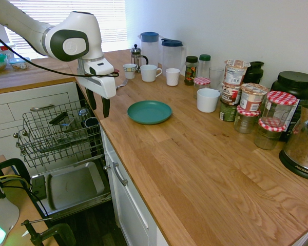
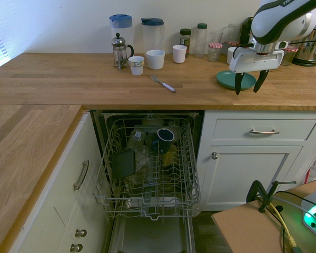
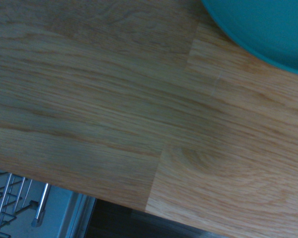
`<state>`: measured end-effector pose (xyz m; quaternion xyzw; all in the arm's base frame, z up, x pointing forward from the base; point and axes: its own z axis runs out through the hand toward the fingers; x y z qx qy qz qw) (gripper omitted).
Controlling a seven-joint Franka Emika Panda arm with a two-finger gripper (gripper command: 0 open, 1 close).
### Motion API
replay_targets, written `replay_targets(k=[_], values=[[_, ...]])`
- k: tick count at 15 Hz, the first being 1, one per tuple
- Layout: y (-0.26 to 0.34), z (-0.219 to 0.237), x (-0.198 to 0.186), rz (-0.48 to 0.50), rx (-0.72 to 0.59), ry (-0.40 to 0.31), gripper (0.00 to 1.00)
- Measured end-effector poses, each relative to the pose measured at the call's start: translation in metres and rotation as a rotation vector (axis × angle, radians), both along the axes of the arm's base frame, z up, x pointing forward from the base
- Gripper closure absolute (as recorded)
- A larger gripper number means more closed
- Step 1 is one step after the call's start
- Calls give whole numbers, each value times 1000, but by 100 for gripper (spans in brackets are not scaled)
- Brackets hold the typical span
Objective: Put the fork in the dishwasher
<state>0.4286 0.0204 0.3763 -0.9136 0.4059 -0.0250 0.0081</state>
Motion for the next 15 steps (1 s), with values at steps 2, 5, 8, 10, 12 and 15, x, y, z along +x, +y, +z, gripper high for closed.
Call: replay_targets(k=[2,5,8,10,12,15], values=[[0,0,1,-2,0,-1,0],[8,15,28,6,2,-37,0],[27,30,72,60,9,-74,0],[46,35,102,115,7,-83,0],[72,34,138,181,1,-85,0],[112,30,185,272,7,-86,0]])
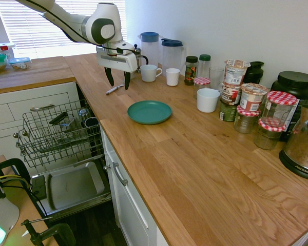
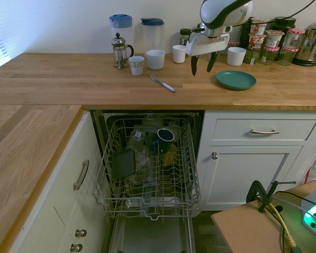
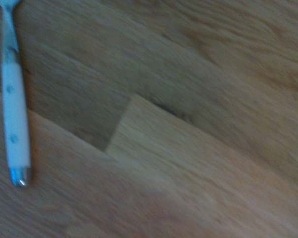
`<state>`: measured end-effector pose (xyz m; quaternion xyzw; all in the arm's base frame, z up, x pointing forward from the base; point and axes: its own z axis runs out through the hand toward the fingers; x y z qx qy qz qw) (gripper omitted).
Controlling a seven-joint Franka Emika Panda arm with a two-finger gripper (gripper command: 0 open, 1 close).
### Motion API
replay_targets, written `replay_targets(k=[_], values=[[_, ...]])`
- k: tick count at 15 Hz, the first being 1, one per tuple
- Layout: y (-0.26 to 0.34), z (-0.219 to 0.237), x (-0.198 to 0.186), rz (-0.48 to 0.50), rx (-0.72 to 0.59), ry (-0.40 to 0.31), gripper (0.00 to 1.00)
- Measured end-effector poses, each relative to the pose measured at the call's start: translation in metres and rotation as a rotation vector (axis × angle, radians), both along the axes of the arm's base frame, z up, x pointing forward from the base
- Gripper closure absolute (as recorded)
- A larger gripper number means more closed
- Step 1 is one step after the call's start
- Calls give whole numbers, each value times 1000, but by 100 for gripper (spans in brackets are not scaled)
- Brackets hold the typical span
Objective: Put the fork in the dishwasher
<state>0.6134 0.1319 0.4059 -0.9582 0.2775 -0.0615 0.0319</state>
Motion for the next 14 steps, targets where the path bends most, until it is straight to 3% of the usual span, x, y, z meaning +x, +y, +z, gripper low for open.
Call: replay_targets(k=[6,13,14], values=[[71,-29,55,111,18,25,0],[127,-61,74,174,13,62,0],[130,-63,76,177,11,64,100]])
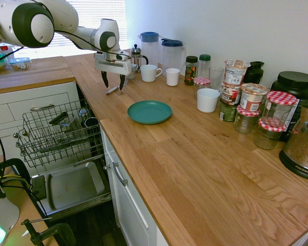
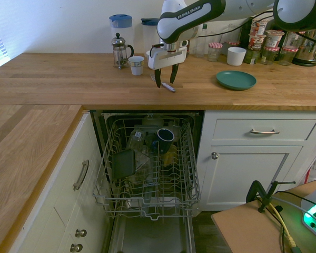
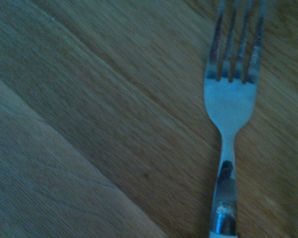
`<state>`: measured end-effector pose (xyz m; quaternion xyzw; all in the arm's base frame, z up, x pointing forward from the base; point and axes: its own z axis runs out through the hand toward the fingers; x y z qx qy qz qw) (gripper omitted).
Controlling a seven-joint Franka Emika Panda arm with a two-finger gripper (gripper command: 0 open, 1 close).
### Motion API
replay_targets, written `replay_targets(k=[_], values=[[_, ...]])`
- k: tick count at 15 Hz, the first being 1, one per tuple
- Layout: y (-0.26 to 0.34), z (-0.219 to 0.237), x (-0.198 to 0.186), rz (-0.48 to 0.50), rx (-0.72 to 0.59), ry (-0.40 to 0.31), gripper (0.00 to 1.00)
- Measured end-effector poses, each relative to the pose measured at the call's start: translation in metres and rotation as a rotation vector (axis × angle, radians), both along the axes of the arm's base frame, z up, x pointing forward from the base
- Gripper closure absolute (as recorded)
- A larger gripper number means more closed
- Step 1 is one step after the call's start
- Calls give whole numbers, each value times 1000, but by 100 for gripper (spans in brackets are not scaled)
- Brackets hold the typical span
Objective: Put the fork in the dishwasher
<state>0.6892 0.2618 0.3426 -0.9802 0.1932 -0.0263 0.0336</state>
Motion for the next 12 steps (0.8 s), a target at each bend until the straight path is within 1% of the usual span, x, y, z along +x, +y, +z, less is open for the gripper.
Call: replay_targets(k=[5,12], values=[[5,-4,4,2,-21,5,100],[12,-6,10,-35,-57,-10,100]])
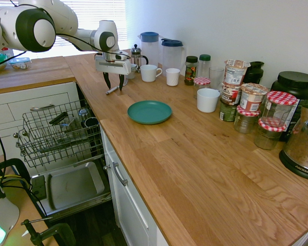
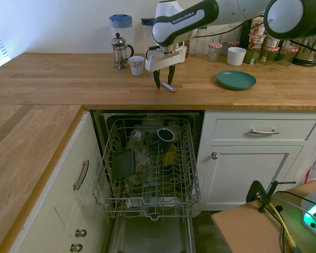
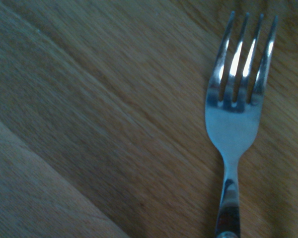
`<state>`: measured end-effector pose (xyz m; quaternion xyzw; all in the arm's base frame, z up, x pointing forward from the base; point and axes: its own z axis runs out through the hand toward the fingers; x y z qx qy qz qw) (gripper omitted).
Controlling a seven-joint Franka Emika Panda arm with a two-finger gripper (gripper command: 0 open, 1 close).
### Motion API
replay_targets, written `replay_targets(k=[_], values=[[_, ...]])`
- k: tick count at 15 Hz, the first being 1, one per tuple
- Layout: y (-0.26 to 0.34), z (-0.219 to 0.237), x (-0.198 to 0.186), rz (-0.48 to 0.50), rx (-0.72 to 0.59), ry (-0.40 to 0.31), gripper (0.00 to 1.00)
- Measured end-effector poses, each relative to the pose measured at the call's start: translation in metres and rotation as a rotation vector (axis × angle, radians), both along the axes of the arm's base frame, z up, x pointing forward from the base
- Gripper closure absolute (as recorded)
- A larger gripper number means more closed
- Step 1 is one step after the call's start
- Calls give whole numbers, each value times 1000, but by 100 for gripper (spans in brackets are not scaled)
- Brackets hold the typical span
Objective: Put the fork in the dishwasher
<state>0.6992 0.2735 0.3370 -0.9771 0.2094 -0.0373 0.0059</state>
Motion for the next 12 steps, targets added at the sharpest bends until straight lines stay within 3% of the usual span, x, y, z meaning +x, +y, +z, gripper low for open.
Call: replay_targets(k=[12], values=[[-27,2,12,-96,-4,22,100]])
